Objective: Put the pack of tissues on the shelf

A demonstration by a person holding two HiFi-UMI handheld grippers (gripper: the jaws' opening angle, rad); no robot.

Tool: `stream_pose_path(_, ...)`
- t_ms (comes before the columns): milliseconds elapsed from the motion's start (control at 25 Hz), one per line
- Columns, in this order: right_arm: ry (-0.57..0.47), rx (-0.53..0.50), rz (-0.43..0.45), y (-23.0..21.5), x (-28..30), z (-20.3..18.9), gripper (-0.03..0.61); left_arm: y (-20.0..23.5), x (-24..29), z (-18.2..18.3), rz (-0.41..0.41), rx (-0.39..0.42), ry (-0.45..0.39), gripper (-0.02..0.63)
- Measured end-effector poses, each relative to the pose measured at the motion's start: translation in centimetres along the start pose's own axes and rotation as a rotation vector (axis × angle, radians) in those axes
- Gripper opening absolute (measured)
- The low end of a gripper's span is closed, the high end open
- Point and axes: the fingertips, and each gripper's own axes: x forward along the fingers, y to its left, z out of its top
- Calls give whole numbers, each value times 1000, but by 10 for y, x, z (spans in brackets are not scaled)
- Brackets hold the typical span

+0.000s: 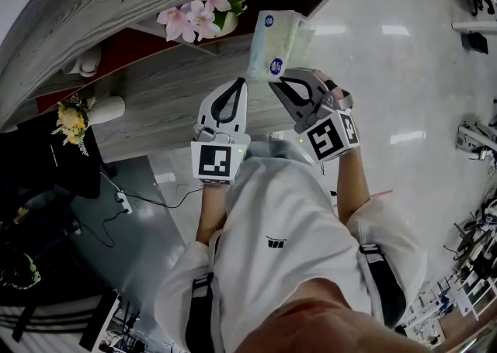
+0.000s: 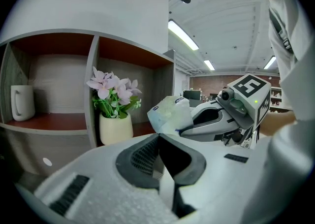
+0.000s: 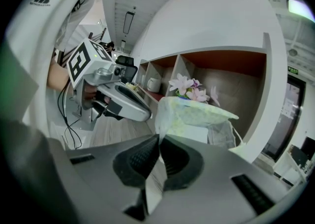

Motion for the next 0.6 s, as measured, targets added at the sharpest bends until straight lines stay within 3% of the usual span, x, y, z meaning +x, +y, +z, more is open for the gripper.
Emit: stream_pose_path(600, 14, -12, 44, -9, 22, -6, 26, 13, 20, -3, -20, -24, 19, 26)
